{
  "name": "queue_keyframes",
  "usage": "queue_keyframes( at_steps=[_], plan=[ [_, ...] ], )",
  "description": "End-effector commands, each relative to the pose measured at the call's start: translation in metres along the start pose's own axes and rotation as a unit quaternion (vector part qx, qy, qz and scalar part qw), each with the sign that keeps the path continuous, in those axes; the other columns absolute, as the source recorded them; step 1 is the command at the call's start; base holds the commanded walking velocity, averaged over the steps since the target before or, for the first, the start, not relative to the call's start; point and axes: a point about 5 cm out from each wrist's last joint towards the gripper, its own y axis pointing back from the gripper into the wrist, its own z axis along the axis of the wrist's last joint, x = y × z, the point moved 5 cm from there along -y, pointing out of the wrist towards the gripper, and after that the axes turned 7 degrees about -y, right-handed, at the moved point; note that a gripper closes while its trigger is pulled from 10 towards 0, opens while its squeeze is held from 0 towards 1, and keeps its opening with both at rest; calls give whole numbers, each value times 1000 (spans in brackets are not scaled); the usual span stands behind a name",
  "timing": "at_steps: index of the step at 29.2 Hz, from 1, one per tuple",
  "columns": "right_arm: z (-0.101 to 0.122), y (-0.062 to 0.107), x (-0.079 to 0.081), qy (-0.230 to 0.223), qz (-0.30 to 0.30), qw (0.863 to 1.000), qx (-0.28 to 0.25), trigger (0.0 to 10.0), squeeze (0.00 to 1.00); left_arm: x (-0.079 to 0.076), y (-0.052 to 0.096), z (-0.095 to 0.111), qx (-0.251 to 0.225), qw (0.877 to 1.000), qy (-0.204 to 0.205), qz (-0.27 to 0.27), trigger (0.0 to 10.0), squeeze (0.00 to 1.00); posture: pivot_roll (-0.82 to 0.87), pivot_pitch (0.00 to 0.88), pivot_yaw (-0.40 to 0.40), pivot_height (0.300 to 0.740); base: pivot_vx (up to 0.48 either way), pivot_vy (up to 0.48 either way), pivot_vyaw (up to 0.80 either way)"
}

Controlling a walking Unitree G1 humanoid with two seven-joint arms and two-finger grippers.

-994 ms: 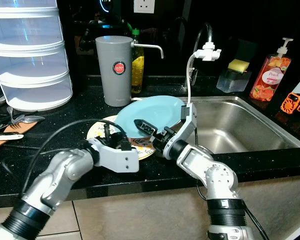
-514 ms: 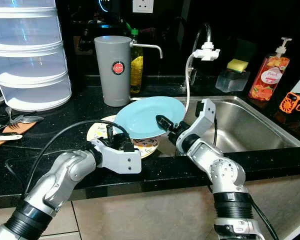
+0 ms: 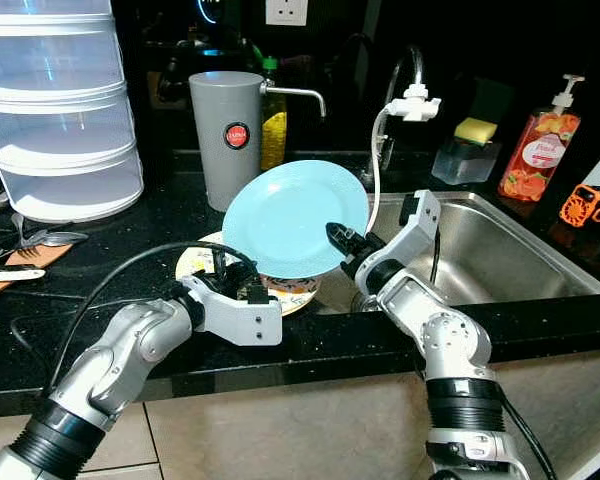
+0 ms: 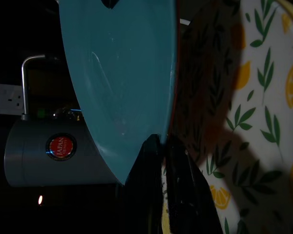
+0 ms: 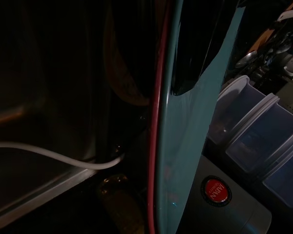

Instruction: Kitchen organization

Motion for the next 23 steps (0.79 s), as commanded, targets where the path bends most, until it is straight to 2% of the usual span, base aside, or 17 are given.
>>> queue_keyframes(
  at_steps=[1, 2, 7, 8, 9, 11, 14, 18, 19, 20, 21, 22, 23],
  plan=[
    [-8, 1, -16, 13, -33, 999, 18, 0, 0, 26, -3, 0, 0, 998, 10, 57, 10000, 1000, 98, 63, -67, 740, 0, 0, 0],
    [-7, 1, -15, 15, -32, 999, 17, 10000, 0, 28, -3, 0, 0, 998, 18, 63, 10000, 1000, 98, 63, -67, 740, 0, 0, 0],
    [-4, 0, -12, 19, -27, 999, 12, 10000, 0, 35, -4, -4, 13, 996, 19, 84, 10000, 1000, 98, 63, -67, 740, 0, 0, 0],
    [-3, 0, -12, 21, -27, 999, 10, 10000, 0, 42, -3, -2, 8, 995, 11, 103, 10000, 47, 98, 63, -67, 740, 0, 0, 0],
    [-2, 0, -14, 21, -32, 999, 7, 10000, 0, 47, -2, -2, 6, 993, 15, 115, 10000, 0, 98, 63, -67, 740, 0, 0, 0],
    [0, 0, -19, 22, -42, 999, 3, 10000, 0, 52, 0, -1, 2, 991, 22, 128, 10000, 0, 100, 65, -68, 740, 0, 0, 0],
    [8, 0, -26, 22, -57, 998, -12, 10000, 0, 51, 4, 3, -8, 991, 39, 129, 10000, 0, 102, 65, -66, 740, 0, 0, 0],
    [23, 0, -31, 13, -69, 997, -40, 10000, 0, 40, 8, 5, -12, 992, 56, 111, 10000, 0, 105, 65, -65, 740, 0, 0, 0],
    [33, 1, -33, 2, -72, 996, -57, 10000, 0, 28, 10, 8, -13, 993, 78, 89, 10000, 0, 108, 64, -67, 740, 0, 0, 0],
    [33, 1, -33, 2, -72, 996, -57, 10000, 0, 28, 10, 8, -13, 993, 78, 89, 10000, 0, 108, 64, -67, 740, 0, 0, 0],
    [41, 2, -34, -8, -72, 995, -71, 10000, 0, 18, 13, 13, -16, 992, 102, 73, 10000, 0, 108, 64, -67, 740, 0, 0, 0],
    [41, 2, -34, -8, -72, 995, -71, 10000, 0, 18, 13, 13, -16, 992, 102, 73, 10000, 0, 108, 64, -67, 740, 0, 0, 0],
    [46, 3, -35, -15, -72, 994, -79, 10000, 0, 11, 16, 20, -22, 990, 125, 63, 10000, 0, 110, 62, -69, 740, 0, 0, 0]
  ],
)
